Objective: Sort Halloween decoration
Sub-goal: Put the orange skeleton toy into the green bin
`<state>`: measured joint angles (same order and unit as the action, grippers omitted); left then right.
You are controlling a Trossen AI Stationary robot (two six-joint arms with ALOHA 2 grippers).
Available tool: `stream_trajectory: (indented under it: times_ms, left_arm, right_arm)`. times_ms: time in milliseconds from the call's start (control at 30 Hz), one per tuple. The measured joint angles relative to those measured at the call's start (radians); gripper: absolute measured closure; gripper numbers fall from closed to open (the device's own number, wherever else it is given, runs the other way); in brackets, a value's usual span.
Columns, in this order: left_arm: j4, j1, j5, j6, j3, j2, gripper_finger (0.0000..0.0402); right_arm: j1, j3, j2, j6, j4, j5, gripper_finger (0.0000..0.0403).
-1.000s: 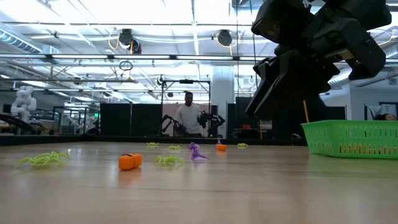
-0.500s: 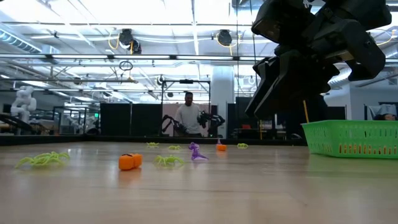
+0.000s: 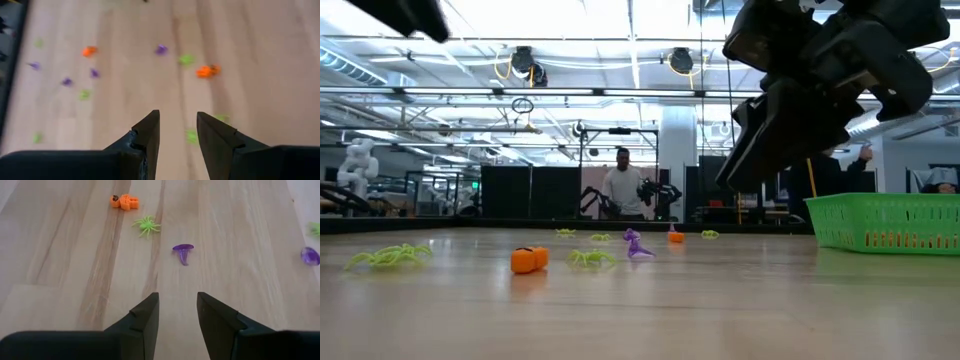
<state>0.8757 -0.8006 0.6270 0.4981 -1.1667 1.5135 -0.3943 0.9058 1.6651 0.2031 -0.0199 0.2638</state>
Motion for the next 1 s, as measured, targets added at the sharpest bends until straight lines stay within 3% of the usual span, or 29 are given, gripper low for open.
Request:
stream_trajectory:
  times_ms: [233,500,1000]
  left_arm:
    - [-0.003,0.071,0.075,-0.071,0.006,0.000,0.0274]
    - [-0.016,0.136,0.082,-0.089,0.014,0.000,0.0275]
    - [-0.242,0.179,0.088,-0.128,0.015,0.006,0.0275]
  right_arm:
    - [0.000,0.000,0.000,0.091,0.000,0.000,0.0284]
    - [-0.007,0.000,0.000,0.163,0.000,-0.005,0.0284]
    - [-0.045,0.000,-0.056,0.224,-0.053,-0.001,0.0284]
